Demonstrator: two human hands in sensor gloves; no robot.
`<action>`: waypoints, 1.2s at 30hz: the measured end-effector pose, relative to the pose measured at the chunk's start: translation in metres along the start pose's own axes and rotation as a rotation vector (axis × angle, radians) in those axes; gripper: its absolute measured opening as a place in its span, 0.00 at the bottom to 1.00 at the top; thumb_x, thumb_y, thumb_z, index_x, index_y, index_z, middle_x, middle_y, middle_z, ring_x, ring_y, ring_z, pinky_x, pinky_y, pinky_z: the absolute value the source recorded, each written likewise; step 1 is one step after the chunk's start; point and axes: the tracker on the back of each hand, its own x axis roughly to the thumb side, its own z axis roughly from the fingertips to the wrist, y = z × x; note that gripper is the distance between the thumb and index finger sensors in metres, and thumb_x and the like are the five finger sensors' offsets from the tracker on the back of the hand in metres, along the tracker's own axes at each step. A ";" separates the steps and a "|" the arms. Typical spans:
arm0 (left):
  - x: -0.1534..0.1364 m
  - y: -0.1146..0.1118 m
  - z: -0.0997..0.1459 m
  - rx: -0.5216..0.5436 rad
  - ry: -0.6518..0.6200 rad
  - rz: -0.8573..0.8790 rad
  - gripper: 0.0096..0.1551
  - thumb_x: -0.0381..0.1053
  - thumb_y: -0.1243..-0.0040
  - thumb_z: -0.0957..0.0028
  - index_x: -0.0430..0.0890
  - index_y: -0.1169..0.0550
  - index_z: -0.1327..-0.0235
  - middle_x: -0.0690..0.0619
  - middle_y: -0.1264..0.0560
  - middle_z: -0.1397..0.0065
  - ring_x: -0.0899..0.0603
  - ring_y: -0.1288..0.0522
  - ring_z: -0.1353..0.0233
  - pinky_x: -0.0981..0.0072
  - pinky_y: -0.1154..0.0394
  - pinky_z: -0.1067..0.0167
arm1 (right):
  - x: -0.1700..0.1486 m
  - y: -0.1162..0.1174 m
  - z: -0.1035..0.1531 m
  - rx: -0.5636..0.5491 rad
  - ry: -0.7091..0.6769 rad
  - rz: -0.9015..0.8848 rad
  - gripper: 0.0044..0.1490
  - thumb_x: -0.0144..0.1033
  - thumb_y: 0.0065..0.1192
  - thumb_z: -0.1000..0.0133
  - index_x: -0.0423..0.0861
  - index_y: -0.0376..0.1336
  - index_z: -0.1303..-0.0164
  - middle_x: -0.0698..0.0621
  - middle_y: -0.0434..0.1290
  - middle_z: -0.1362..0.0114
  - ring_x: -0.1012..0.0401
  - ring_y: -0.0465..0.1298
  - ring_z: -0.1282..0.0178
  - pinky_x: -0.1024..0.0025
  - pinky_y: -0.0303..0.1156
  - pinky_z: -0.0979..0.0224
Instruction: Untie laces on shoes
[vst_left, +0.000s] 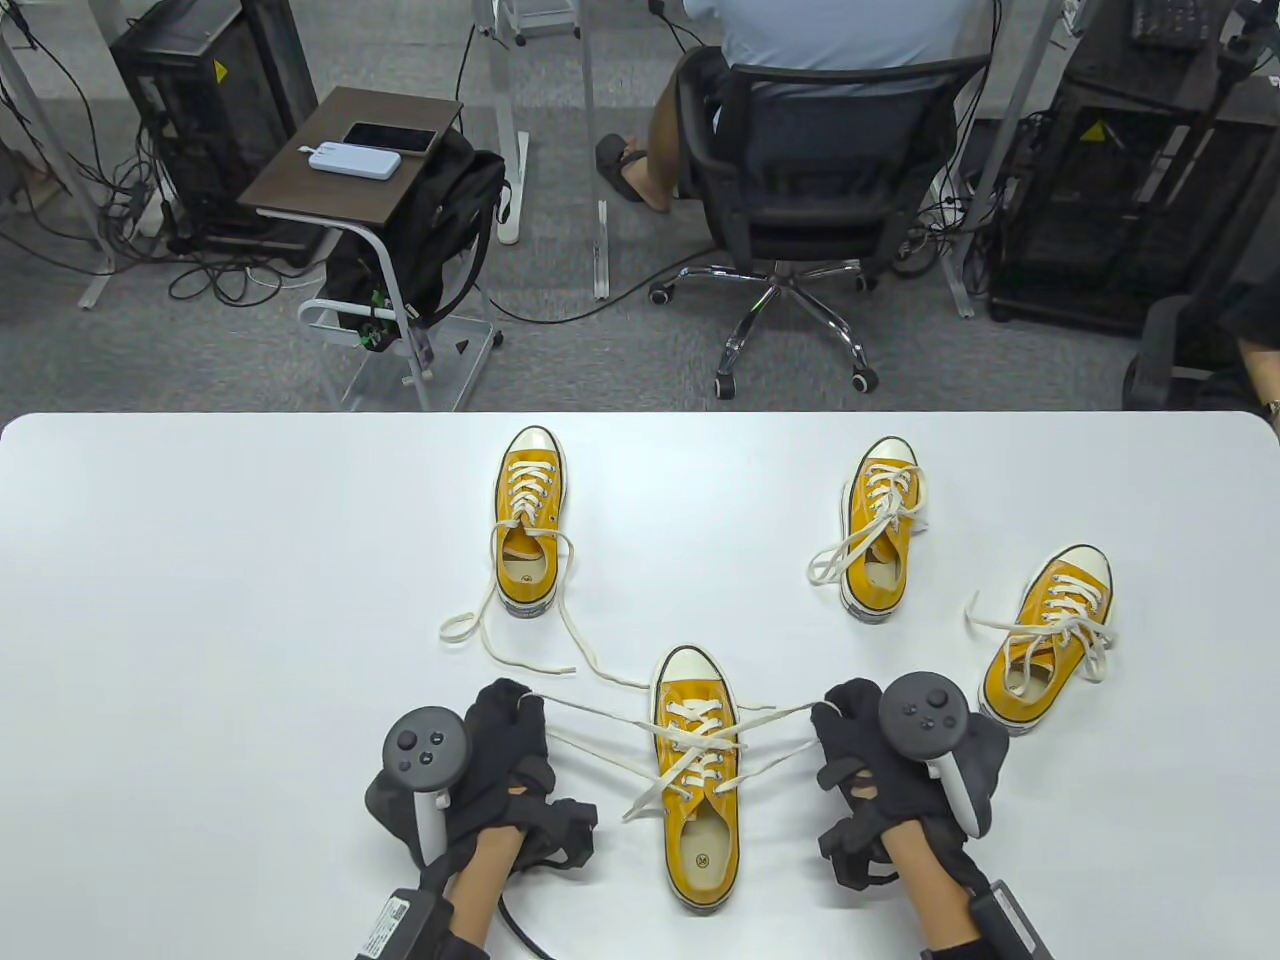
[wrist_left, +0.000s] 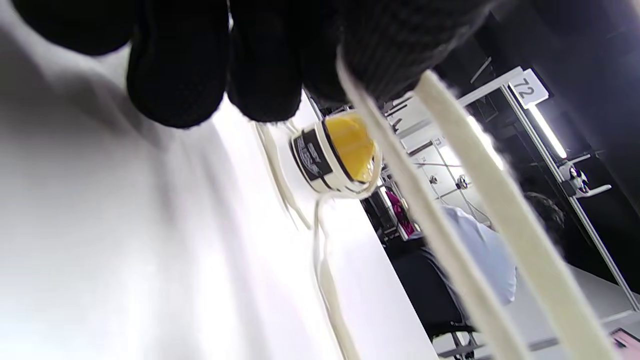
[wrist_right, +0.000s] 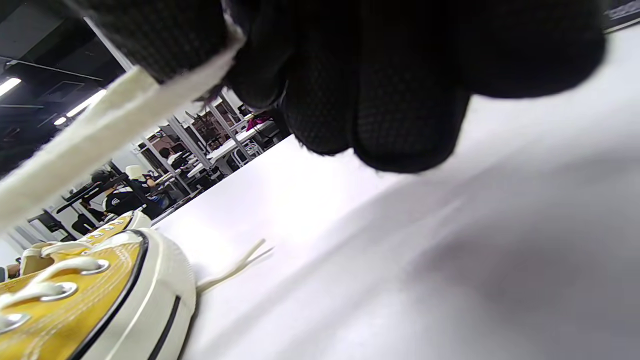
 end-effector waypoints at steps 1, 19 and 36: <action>-0.001 0.003 -0.001 0.017 0.007 -0.008 0.22 0.56 0.43 0.47 0.51 0.22 0.43 0.43 0.23 0.34 0.34 0.20 0.42 0.45 0.23 0.51 | -0.002 -0.001 -0.001 -0.005 0.014 -0.013 0.24 0.47 0.66 0.48 0.48 0.68 0.47 0.40 0.79 0.41 0.46 0.83 0.58 0.50 0.79 0.58; 0.021 0.009 -0.003 -0.096 -0.061 -0.430 0.27 0.48 0.43 0.46 0.53 0.21 0.31 0.44 0.23 0.31 0.33 0.23 0.39 0.44 0.25 0.48 | -0.038 -0.032 -0.012 -0.072 0.169 -0.146 0.25 0.45 0.72 0.52 0.46 0.73 0.48 0.46 0.84 0.56 0.49 0.83 0.68 0.53 0.79 0.65; 0.016 0.034 -0.007 -0.242 0.022 -0.060 0.39 0.58 0.43 0.45 0.45 0.31 0.21 0.36 0.32 0.25 0.28 0.29 0.34 0.40 0.29 0.43 | -0.022 -0.011 -0.011 0.061 0.114 0.035 0.32 0.37 0.67 0.48 0.38 0.67 0.35 0.39 0.81 0.42 0.46 0.82 0.61 0.50 0.78 0.59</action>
